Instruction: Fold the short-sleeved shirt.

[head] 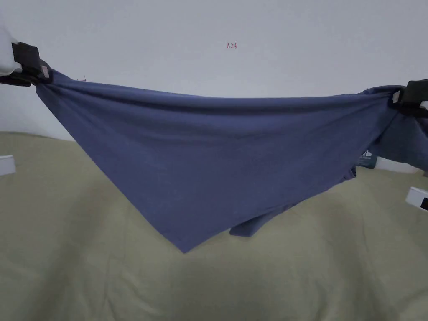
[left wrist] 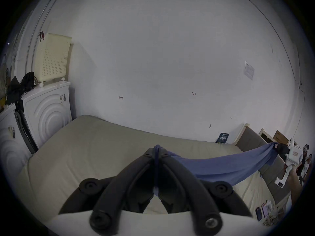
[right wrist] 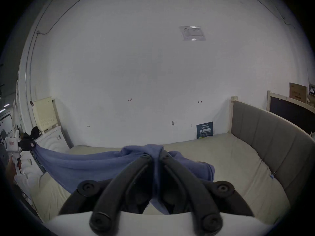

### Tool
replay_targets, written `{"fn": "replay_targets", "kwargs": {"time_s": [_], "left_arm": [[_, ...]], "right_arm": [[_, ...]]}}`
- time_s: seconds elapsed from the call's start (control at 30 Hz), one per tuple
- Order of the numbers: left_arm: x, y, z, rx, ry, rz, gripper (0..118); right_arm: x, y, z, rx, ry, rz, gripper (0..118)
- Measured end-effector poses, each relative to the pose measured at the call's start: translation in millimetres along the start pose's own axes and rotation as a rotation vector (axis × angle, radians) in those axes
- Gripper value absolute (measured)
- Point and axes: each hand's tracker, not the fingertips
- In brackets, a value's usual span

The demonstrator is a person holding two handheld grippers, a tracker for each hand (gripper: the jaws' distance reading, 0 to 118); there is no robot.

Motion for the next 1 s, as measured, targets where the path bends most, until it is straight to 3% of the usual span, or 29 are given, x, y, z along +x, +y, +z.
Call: {"fn": "replay_targets", "kwargs": {"time_s": [0.37,0.63,1.0], "left_arm": [[-11,-39,5,-0.065,-0.027,-0.009,1],[-23,-101,35,-0.126,-0.081,0.022,1],[-58,-236,69,-0.341,-0.11,0.149,1]], "right_arm": [[15,-30,13,-0.056,0.006,0.02,7],[29,-85,55,-0.11,0.043,0.018,7],[59,-206,114,-0.388,0.033,-0.034,7]]}}
